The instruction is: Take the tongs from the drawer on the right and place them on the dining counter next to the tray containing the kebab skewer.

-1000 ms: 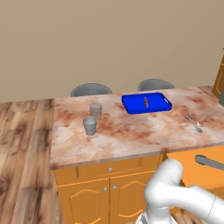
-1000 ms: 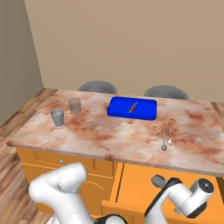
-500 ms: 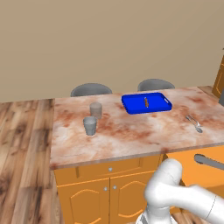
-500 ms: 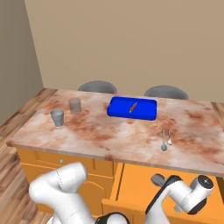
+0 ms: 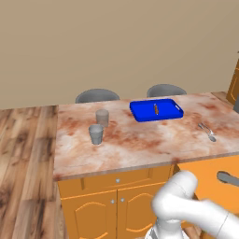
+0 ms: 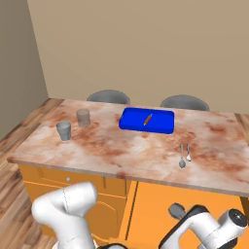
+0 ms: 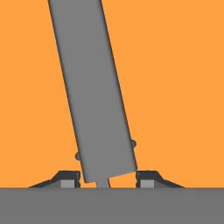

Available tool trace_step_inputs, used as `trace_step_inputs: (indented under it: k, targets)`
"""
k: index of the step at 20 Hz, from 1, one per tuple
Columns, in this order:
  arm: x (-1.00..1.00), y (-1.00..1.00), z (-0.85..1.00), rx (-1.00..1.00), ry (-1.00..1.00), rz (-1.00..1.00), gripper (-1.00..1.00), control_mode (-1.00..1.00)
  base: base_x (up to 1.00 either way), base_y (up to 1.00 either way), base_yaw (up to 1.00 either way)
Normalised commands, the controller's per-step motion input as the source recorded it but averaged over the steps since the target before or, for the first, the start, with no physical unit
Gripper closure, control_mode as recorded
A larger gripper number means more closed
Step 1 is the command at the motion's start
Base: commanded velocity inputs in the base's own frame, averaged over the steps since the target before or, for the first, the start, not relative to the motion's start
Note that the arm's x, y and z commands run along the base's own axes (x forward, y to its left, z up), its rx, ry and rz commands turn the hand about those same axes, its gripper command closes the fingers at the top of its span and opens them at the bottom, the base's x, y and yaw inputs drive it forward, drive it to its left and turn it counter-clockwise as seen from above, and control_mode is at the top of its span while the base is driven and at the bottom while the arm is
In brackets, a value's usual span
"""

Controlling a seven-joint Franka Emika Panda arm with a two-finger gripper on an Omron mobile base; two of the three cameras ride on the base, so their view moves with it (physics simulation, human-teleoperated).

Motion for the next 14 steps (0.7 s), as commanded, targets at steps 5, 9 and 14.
trace_step_inputs:
  k: [5, 9, 14]
  targets:
    - [-0.46, 0.08, 1.0, 0.02, -0.29, 0.0, 1.0, -1.0, 0.0, 0.0, 0.0]
    - [-0.26, 0.22, 1.0, 0.0, -0.23, -0.01, 1.0, -1.0, 0.0, 0.0, 0.0]
    - [-0.16, 0.55, 1.0, 0.0, -0.04, -0.06, 1.0, -1.0, 0.0, 0.0, 0.0]
